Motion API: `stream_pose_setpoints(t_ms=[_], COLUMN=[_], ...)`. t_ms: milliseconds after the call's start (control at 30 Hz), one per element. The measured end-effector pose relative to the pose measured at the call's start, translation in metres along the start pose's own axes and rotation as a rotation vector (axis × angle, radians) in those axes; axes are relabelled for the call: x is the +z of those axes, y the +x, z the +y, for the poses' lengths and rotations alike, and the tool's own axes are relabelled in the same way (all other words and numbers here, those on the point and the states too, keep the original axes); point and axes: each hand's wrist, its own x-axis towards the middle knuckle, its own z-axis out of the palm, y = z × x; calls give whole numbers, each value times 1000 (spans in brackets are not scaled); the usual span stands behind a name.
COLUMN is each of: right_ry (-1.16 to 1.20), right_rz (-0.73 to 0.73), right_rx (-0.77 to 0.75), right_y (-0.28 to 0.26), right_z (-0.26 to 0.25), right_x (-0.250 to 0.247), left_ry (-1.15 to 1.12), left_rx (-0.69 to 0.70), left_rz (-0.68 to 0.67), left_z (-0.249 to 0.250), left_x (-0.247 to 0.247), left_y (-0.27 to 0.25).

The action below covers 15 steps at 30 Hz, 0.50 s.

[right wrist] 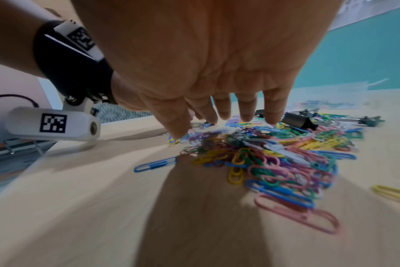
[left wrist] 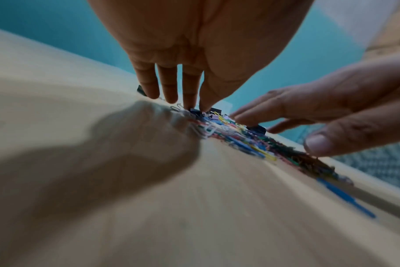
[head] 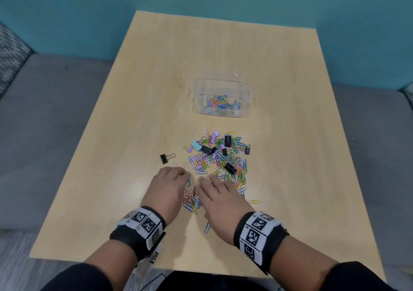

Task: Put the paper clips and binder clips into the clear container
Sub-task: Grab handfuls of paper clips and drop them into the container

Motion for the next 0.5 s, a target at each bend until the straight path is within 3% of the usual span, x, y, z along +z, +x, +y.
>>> stream_pose_setpoints(t_ms=[100,233,300,400,500], right_ry=[-15,-10,1,3,-5], right_rz=[-64,-44,-19,10,8], right_rx=[0,77,39,-14,-19], right_y=[5,6,12,24,31], right_z=[-4,-6,-7,-8,-8], right_x=[0,-1,-2,-6,-17], left_ry=[28,-49,-66,-101,-165], left_rx=[-9,-165,-190,-105,-211], left_rz=[-20,16,14,-36,0], left_z=[-1,-4,-5,1,4], left_x=[-3,-9,-8,-8,-14], left_y=[5,0,-8,-20,-12])
